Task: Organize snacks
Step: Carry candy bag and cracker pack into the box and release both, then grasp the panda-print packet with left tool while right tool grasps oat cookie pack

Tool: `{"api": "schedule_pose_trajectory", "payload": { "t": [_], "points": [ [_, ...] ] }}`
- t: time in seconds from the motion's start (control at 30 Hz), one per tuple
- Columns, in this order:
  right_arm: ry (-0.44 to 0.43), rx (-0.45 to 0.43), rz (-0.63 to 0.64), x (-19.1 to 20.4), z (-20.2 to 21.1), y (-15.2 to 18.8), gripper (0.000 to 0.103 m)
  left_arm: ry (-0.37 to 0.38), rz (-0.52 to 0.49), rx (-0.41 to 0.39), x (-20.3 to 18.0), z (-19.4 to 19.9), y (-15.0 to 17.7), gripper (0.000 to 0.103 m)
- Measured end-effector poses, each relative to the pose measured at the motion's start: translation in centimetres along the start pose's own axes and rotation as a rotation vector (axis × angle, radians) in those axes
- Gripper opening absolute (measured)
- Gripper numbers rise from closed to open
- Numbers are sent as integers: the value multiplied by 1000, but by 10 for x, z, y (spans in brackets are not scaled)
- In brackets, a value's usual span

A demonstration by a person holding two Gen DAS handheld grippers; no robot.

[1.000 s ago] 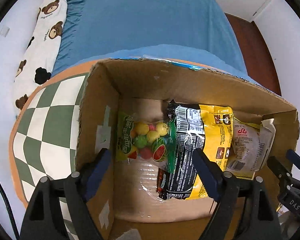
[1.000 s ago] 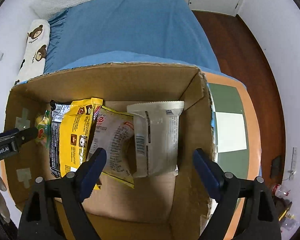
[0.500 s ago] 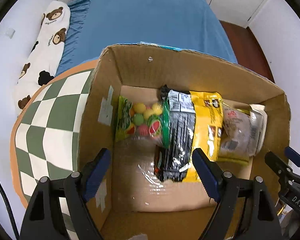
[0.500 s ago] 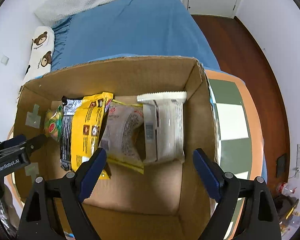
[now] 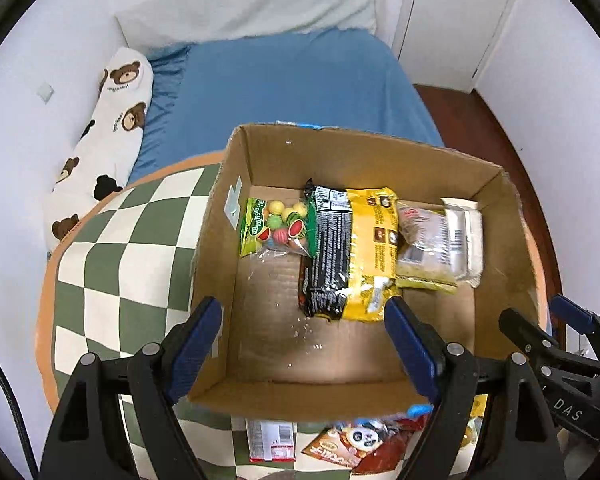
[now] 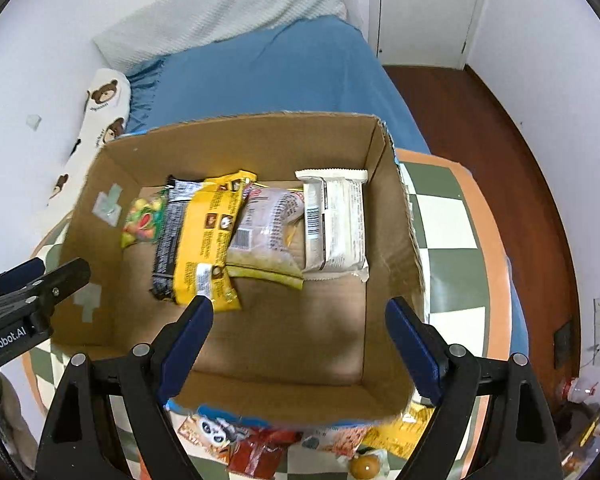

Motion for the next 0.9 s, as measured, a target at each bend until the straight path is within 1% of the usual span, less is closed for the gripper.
{"api": "schedule_pose_trajectory", "payload": {
  "t": [0.3,0.47,0.57,0.67,0.7,0.8,0.9],
  "points": [
    [-9,-105,7,10,59,34,90,21,-22,-76,-4,47,34,83],
    [-24,-135,3,14,84,50,90,38,-24,-89,-5,67,54,83],
    [-41,-139,-8,15,95,63,90,43,-22,-84,-5,74,68,83],
    [-60,-118,-31,11,93,81,90,31,-16,-58,-4,69,87,83],
    [-66,-104,-36,10,90,87,90,24,-13,-33,-3,63,94,83],
    [-101,-49,-78,-1,71,111,90,27,-2,76,-2,30,123,83],
    [-103,17,-105,-15,43,133,90,-1,-36,162,-7,-7,145,83]
  ]
}}
Point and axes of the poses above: each gripper's, at about its wrist camera, not at the fingertips, and z roughly against the way its jaws point, x to its left, y to its underside, the point moved 3 cm from there along -z, roughly the way its jaws point, and after that the axes turned 4 degrees about z, right-handed, at the moved point
